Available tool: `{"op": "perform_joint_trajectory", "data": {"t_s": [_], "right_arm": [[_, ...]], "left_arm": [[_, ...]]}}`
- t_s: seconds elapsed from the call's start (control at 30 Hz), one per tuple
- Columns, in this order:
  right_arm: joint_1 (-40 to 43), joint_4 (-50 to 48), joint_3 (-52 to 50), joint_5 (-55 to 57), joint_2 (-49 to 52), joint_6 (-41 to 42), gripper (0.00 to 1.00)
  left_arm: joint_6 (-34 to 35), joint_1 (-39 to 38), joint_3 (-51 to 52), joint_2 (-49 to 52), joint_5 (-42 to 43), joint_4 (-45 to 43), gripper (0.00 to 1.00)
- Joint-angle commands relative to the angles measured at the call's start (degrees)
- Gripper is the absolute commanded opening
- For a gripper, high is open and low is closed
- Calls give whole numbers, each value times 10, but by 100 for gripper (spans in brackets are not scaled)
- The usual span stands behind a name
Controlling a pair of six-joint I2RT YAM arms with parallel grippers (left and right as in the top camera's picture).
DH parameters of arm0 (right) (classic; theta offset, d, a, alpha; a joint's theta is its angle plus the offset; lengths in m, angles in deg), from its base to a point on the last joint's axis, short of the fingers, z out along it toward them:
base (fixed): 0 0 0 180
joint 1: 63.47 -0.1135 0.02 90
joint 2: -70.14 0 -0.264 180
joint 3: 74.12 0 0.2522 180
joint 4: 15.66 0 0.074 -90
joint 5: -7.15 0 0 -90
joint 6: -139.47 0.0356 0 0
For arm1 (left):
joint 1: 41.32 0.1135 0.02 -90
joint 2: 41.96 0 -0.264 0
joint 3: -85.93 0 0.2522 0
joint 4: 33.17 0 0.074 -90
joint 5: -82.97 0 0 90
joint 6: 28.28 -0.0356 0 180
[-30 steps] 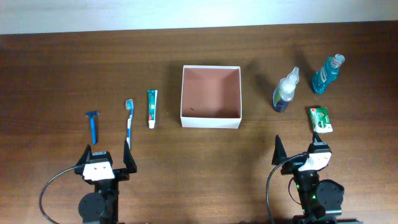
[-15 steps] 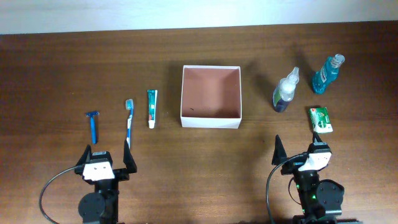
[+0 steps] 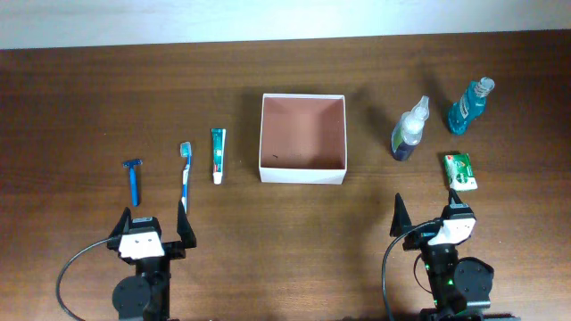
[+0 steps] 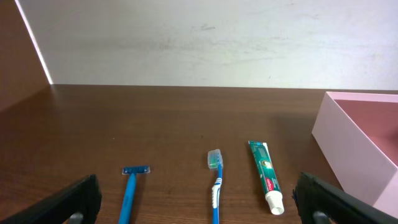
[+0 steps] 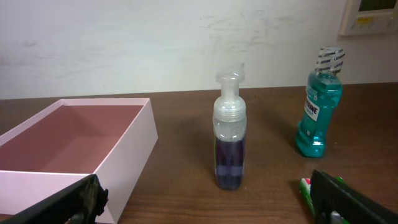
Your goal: Pack container
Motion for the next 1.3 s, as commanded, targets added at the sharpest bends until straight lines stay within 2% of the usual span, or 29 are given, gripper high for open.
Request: {"op": "perform_joint_trajectory", "data": {"t_s": [0.0,0.27,0.5,0.93,1.17,1.27], "right_arm": [[-3,3,-3,-3,-3,-4,98],[-3,2,-3,-8,-3,-4,98],[-3,-14,-3,-56,-3,-3,98],[-3,-193,5,-80,-3,3,98],[-3,-170,113,-24,40,-4,98],[-3,-118,194,-21,99,-7,98]], "left_arm": [[-7,-2,1,-3,11,3,99],[-7,-2,1,-3,11,3,99],[-7,-2,2,-3,11,3,99],[-7,-2,2,-3,11,3,99],[-7,-2,1,-3,11,3,99],[-7,-2,2,-3,11,3,99]]}}
